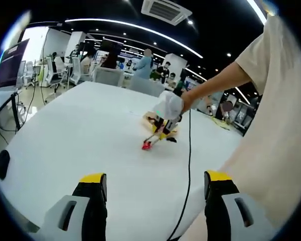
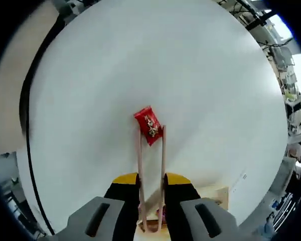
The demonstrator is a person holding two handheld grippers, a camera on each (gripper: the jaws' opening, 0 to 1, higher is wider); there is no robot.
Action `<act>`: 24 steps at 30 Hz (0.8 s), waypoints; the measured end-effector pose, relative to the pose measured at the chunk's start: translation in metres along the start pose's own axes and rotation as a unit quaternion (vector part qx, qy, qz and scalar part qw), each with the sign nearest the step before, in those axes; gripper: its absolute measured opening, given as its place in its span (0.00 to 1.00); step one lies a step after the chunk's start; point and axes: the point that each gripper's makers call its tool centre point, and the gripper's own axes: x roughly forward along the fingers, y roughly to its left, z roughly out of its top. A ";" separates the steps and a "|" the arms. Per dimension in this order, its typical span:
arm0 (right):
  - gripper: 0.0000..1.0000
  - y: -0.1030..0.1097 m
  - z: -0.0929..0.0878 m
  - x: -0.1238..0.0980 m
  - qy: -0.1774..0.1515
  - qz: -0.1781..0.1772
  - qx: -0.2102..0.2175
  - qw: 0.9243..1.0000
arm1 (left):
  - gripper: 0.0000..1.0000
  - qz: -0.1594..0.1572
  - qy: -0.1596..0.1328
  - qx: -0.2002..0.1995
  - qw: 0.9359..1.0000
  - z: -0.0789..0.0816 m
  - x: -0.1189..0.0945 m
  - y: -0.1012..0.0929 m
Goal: Place the target food into the container with the food tongs after gripping and lifting it, then release it inside without dropping or visibly crushing the food.
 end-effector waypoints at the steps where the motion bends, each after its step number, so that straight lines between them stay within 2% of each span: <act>1: 0.17 0.001 0.000 0.000 -0.001 0.000 0.002 1.000 | 0.79 0.000 0.000 0.000 1.000 0.000 0.000 0.000; 3: 0.17 0.009 -0.003 0.001 -0.009 -0.001 0.042 0.999 | 0.79 -0.004 0.000 0.003 1.000 0.002 0.001 -0.002; 10: 0.17 0.028 -0.010 0.000 -0.020 0.001 0.087 0.996 | 0.79 -0.017 0.003 0.015 1.000 0.005 0.005 -0.008; 16: 0.18 0.042 -0.015 0.002 -0.030 0.003 0.136 0.990 | 0.79 -0.021 0.002 0.021 1.000 0.007 0.005 -0.012; 24: 0.18 0.057 -0.017 0.000 -0.035 0.005 0.158 0.987 | 0.79 -0.029 0.005 0.028 0.999 0.006 0.006 -0.018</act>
